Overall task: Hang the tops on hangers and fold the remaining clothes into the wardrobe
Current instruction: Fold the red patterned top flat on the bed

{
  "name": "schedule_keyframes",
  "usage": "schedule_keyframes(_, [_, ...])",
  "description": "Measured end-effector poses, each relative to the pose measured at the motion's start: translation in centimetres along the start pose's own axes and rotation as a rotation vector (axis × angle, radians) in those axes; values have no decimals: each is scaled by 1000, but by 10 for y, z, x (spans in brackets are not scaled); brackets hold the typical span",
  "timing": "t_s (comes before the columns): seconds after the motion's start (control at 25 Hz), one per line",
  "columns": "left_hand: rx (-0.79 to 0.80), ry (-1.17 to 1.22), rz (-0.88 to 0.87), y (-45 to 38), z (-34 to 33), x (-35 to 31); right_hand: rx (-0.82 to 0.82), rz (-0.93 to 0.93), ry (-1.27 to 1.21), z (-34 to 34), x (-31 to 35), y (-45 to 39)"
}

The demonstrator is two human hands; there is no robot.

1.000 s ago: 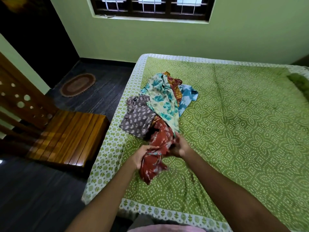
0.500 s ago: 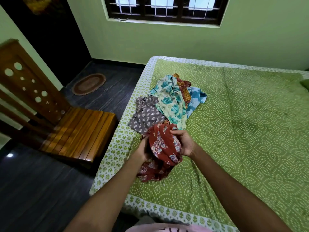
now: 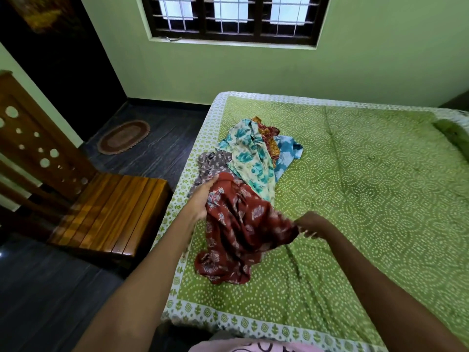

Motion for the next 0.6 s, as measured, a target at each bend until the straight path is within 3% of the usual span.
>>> schedule_keyframes(0.04, [-2, -141, 3, -9, 2, 0, -17, 80, 111, -5, 16, 2])
schedule_keyframes(0.16, [110, -413, 12, 4, -13, -11, -218, 454, -231, -9, 75, 9])
schedule_keyframes(0.28, [160, -496, -75, 50, -33, -37, -76, 713, -193, -16, 113, 8])
schedule_keyframes(0.36, [124, -529, -190, 63, -31, -57, -92, 719, -111, -13, 121, 7])
schedule_keyframes(0.52, [-100, -661, -339, 56, 2, -82, -215, 634, -413, 17, 128, 11])
schedule_keyframes(0.6, [-258, -840, -351, 48, 14, -80, -383, 620, -441, 32, 133, 10])
Point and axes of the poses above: each hand's wrist, its own y-axis away from the middle knuckle, its own z-axis out of the back of the hand, x = y × z, the point moved 3 cm from there along -y, towards the middle knuckle, and after that the axes turned 12 degrees about z, right-handed, at the moved point
